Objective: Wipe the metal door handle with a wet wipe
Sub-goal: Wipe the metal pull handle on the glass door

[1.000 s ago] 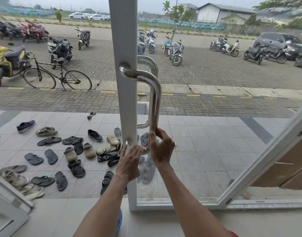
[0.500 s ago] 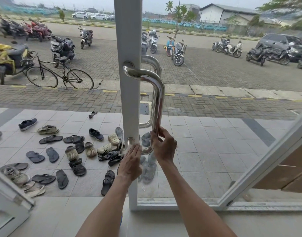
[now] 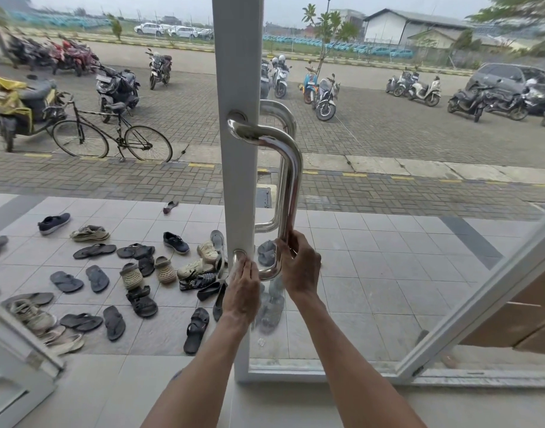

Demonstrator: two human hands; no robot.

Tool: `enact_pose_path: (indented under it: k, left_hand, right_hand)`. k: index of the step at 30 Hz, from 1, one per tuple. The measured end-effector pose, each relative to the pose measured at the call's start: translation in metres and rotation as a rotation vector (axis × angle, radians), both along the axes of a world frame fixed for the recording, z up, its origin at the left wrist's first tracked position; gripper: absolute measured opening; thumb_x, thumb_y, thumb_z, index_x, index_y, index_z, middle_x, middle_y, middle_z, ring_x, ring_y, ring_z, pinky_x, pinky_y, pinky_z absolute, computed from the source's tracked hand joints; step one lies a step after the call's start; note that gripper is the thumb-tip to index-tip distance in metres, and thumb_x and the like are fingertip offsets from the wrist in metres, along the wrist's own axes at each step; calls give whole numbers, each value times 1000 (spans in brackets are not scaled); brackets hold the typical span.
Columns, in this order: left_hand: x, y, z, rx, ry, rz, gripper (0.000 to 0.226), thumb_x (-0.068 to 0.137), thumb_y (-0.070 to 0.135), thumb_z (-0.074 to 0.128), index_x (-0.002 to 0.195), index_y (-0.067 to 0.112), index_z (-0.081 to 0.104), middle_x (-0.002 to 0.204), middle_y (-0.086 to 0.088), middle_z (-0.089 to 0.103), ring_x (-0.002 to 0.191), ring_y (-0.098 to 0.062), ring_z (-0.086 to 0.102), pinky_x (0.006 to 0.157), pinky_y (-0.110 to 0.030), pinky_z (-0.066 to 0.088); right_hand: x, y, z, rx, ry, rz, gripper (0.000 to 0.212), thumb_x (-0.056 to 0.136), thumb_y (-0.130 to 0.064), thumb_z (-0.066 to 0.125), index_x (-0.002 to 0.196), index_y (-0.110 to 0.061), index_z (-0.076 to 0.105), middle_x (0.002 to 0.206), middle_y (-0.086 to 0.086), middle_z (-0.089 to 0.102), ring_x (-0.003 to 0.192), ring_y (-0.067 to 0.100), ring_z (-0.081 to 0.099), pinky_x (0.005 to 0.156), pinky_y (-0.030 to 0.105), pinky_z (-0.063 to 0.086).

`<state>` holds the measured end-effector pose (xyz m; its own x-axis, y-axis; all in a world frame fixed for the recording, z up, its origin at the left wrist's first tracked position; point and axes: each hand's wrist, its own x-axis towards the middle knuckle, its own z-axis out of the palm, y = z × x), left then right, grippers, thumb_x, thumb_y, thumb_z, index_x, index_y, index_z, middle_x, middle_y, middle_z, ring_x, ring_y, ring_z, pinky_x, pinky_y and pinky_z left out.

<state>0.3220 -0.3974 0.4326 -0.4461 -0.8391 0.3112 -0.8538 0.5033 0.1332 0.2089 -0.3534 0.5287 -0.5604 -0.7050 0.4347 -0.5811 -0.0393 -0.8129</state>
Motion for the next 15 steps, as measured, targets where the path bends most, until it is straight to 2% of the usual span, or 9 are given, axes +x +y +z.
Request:
enact_pose_path:
  k: [3, 5, 8, 10, 11, 12, 13, 14, 15]
  left_hand:
    - [11, -7, -2, 27, 5, -4, 71, 89, -8, 39, 154, -4, 11, 163, -20, 11, 153, -27, 7, 121, -33, 0]
    - [6, -10, 2, 128, 111, 50, 73, 88, -11, 39, 154, -4, 9, 164, -19, 7, 153, -26, 4, 122, -32, 4]
    - [-7, -12, 13, 263, 280, 109, 75, 87, -11, 41, 154, -6, 8, 163, -21, 8, 153, -30, 6, 125, -37, 12]
    - [-13, -14, 19, 316, 388, 153, 77, 85, -10, 46, 154, -6, 11, 161, -24, 16, 151, -33, 16, 123, -40, 21]
    - [-14, -15, 22, 357, 471, 176, 74, 84, -8, 49, 151, -7, 18, 155, -26, 26, 146, -36, 28, 120, -42, 29]
    - [-14, -16, 27, 407, 575, 193, 65, 82, -2, 50, 144, -7, 30, 145, -26, 39, 135, -37, 42, 114, -46, 37]
    - [-15, -17, 35, 442, 690, 206, 48, 81, 6, 46, 128, -4, 44, 130, -25, 50, 118, -36, 54, 105, -51, 45]
    - [-15, -17, 42, 468, 794, 228, 31, 79, 13, 40, 104, 2, 53, 116, -24, 57, 97, -34, 60, 92, -51, 50]
    - [-14, -20, 47, 484, 878, 264, 18, 79, 17, 35, 82, 10, 51, 108, -24, 60, 81, -31, 59, 81, -43, 51]
  right_hand:
    - [3, 1, 0, -6, 8, -7, 31, 92, -32, 68, 118, -14, 67, 101, -3, 77, 88, 9, 72, 74, 8, 47]
    - [3, 0, -1, -14, -4, -9, 31, 92, -32, 68, 117, -14, 67, 102, -3, 76, 91, 10, 72, 75, 4, 44]
    - [2, 1, 0, -18, -22, -6, 31, 91, -33, 69, 115, -14, 69, 100, -3, 77, 92, 11, 72, 71, -7, 36]
    - [1, 2, 1, -18, -21, -3, 30, 90, -33, 70, 114, -14, 70, 99, -3, 77, 91, 11, 72, 69, -9, 35]
    - [1, 2, 2, -17, -17, -4, 30, 90, -33, 71, 114, -15, 70, 99, -3, 77, 91, 11, 72, 68, -9, 35]
    - [0, 2, 2, -13, -13, -4, 30, 90, -34, 71, 114, -15, 70, 99, -3, 77, 91, 11, 72, 68, -9, 34]
    - [0, 2, 3, -8, -9, -2, 31, 90, -34, 71, 114, -16, 70, 100, -3, 77, 92, 11, 72, 67, -9, 34]
    - [-1, 2, 3, -6, -6, 2, 32, 90, -34, 71, 115, -16, 70, 100, -2, 77, 93, 11, 72, 68, -9, 34]
    - [-2, 1, 3, -5, -4, 6, 32, 89, -34, 71, 115, -15, 70, 101, -2, 77, 93, 11, 72, 68, -9, 34]
